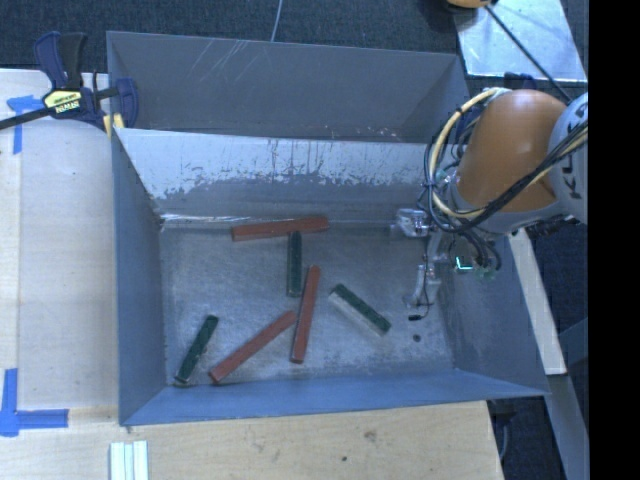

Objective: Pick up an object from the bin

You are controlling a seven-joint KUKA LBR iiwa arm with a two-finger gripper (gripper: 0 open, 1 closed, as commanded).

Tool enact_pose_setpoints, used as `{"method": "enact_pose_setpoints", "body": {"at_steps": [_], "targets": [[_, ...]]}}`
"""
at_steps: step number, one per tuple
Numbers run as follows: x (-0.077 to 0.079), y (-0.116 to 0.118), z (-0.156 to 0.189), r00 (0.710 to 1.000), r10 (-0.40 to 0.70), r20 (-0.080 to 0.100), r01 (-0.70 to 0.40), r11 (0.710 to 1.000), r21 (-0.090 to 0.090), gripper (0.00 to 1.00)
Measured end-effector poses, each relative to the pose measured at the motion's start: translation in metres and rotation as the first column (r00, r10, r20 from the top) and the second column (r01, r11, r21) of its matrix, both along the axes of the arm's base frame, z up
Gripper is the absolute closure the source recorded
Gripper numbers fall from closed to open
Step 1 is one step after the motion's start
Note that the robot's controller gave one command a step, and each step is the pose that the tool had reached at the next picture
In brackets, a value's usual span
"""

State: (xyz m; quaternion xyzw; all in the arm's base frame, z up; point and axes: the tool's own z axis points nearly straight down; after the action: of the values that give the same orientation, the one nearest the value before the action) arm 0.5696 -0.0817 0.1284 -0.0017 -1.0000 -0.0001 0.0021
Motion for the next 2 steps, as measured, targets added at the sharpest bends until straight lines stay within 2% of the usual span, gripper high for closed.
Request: {"method": "enact_pose_setpoints", "body": {"at_steps": [1,2], "targets": [[0.002,0.000,0.004,1.000,0.002,0.008,-0.002,1.000,-0.001,0.00],[-0.019,0.028,-0.031,0.998,0.067,0.011,-0.067,0.998,-0.002,0.00]]}}
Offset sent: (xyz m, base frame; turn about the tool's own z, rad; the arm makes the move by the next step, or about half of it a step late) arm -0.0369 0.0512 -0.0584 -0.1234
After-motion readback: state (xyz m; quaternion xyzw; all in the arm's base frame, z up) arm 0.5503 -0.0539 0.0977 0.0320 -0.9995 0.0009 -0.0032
